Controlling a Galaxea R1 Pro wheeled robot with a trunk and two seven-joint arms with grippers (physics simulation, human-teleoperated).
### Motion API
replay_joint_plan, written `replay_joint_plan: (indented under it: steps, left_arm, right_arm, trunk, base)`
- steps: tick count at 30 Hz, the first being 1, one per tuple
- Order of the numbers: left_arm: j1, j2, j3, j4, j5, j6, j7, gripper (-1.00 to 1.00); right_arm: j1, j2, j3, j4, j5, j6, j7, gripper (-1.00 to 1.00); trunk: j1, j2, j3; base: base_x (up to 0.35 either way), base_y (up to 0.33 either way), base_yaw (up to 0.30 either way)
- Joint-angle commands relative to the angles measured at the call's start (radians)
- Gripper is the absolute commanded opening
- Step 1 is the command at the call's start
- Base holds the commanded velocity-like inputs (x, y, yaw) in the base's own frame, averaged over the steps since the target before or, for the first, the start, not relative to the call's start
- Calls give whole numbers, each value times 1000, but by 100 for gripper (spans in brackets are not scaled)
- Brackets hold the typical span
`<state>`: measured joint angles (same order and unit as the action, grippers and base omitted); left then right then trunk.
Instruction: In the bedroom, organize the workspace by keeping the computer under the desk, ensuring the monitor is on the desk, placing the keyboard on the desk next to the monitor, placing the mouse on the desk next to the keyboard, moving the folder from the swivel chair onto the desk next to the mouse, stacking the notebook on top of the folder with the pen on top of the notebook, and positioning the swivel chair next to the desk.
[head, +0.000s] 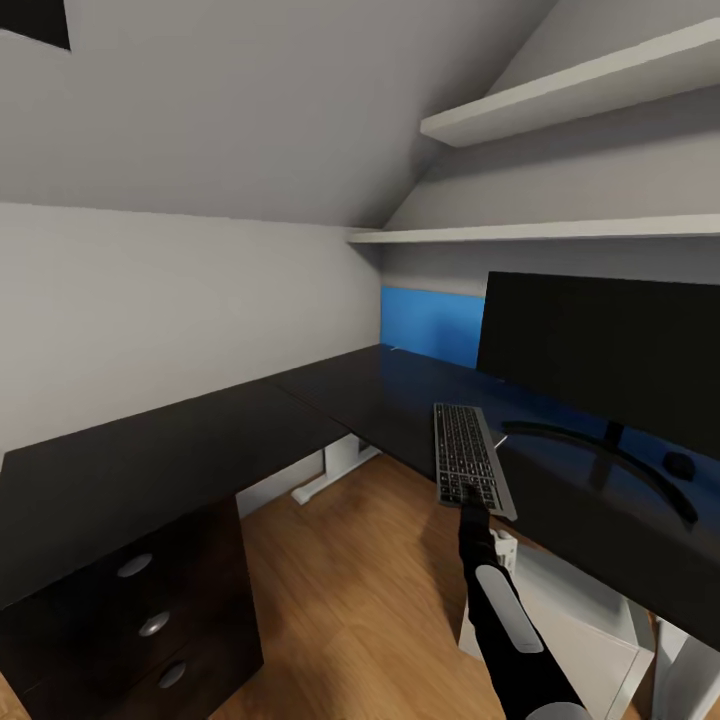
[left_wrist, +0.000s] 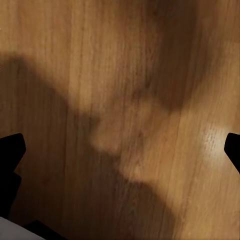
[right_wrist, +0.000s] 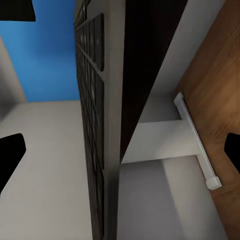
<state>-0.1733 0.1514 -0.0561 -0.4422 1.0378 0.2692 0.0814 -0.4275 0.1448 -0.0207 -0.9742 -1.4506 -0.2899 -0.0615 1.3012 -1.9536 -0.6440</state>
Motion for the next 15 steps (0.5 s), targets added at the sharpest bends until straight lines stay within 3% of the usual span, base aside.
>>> replay_joint_plan:
  steps: [1,15]
  left_arm:
    - [0,1,-6,-3,10,2,8,100]
    - [0,2,-9,-3,5,-3,4,100]
  right_arm:
    - [0,0,-2,-1,-7,-3,-2,100]
    - [-12,-2,-8,-1,-9,-4,0,100]
  trunk:
    - [0,-1,-1]
    - [0,-1,-1]
  base:
    - [0,0,0]
    - [0,0,0]
